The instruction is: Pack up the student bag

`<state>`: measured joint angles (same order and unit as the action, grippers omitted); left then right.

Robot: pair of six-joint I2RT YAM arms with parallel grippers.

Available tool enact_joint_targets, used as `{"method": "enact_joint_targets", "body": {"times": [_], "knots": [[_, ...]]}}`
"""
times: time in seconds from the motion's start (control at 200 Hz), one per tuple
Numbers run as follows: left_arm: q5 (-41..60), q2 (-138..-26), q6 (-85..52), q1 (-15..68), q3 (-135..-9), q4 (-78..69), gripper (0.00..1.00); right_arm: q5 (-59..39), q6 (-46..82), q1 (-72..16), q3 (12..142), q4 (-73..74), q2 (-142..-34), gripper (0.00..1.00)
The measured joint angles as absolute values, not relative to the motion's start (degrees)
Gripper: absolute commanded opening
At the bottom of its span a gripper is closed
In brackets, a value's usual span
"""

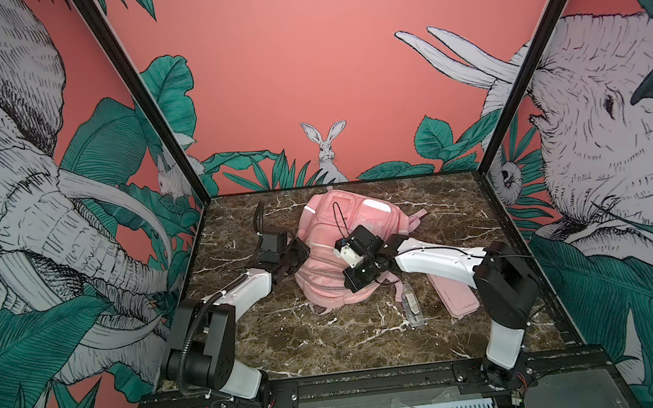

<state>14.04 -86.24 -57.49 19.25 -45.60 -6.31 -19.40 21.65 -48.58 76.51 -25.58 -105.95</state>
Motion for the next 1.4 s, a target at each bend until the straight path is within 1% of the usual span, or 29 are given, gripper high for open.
{"method": "enact_joint_targets", "body": {"times": [0.205,0.44,0.545,0.605,0.69,0.785,0.885,1.115,1.29,1.4], "knots": [[13.8,-86.2,-58.9,19.8,-45.6,-6.9,0.00,-20.2,23.2,-49.8,84.7,-24.5,-112.2,0.00],[13.3,-86.2,-57.9,19.8,-45.5,-6.9,0.00,-20.3,24.1,-49.9,87.0,-25.7,-114.8,0.00],[13.8,-86.1,-56.0,19.8,-45.7,-6.4,0.29,-20.3,24.1,-49.9,86.8,-25.7,-114.8,0.00],[15.1,-86.1,-54.1,20.1,-45.8,-5.4,0.42,-20.3,24.0,-49.9,86.6,-25.4,-114.8,0.00],[16.1,-86.1,-51.7,20.6,-46.8,-3.0,0.52,-20.2,23.9,-49.9,85.5,-24.5,-114.4,0.00],[16.9,-86.1,-48.7,20.8,-48.9,0.9,0.59,-19.9,23.8,-49.9,84.2,-23.7,-113.6,0.00],[17.1,-86.1,-45.1,20.7,-51.4,4.8,0.61,-19.5,23.6,-49.8,83.1,-22.9,-112.2,0.00],[17.4,-86.2,-38.9,18.2,-56.2,10.3,0.63,-18.5,22.3,-49.8,79.4,-22.5,-109.1,0.00],[18.8,-88.7,-36.0,15.4,-59.0,12.4,0.63,-17.9,21.1,-49.8,76.3,-22.5,-106.8,0.00],[20.3,-91.4,-34.8,14.9,-60.1,13.4,0.60,-17.7,20.4,-49.5,75.0,-22.6,-105.5,0.00]]}}
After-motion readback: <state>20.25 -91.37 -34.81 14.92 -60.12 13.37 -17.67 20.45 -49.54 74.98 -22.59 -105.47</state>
